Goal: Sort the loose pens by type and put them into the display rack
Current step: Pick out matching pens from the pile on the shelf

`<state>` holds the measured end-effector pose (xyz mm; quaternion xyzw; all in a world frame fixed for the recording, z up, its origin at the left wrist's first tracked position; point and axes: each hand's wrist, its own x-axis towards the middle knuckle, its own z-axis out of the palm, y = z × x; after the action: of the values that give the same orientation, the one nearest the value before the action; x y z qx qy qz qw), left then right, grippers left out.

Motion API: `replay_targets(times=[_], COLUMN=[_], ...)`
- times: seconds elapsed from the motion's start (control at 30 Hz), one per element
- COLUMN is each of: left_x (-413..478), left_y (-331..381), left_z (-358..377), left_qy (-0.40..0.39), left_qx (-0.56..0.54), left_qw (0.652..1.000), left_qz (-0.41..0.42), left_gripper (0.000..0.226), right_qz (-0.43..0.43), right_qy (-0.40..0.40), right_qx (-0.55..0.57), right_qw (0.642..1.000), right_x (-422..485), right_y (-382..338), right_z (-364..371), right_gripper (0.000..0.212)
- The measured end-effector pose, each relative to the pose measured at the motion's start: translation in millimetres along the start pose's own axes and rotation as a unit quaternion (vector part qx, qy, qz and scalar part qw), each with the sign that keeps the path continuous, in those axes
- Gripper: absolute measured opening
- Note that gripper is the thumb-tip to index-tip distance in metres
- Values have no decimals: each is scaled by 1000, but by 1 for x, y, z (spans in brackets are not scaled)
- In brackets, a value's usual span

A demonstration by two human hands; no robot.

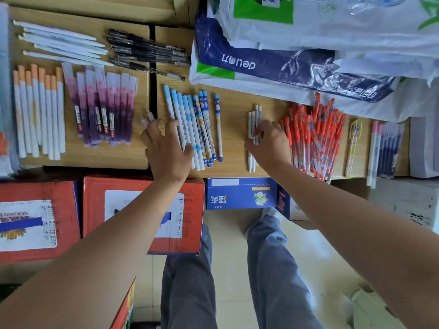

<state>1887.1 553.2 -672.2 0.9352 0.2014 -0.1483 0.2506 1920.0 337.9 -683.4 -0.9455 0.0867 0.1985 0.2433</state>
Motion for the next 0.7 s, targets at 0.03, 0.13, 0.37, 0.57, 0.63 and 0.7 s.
replay_targets(times=[0.03,0.13,0.37,0.57,0.63,0.7], left_x=[0,0,1,1,2,2], left_y=[0,-1,-5,-7,-8,-9], left_z=[0,0,-1,-2,-2,-2], left_qy=[1,1,9,14,20,23], left_qx=[0,1,-5,-5,-4,-4], left_qw=[1000,1000,1000,999,999,999], left_qz=[3,6,20,29,33,35], left_gripper=[51,50,46,45,44,43], right_qz=[9,4,-106,-69,-77,-78], right_qy=[-1,0,-4,-30,-32,-33], right_qx=[2,-3,57,-6,18,28], right_qw=[1000,1000,993,997,996,996], right_x=[0,0,2,4,5,4], right_y=[5,8,-50,-79,-78,-78], right_z=[-3,-5,20,45,47,47], right_gripper=[22,21,35,42,28,27])
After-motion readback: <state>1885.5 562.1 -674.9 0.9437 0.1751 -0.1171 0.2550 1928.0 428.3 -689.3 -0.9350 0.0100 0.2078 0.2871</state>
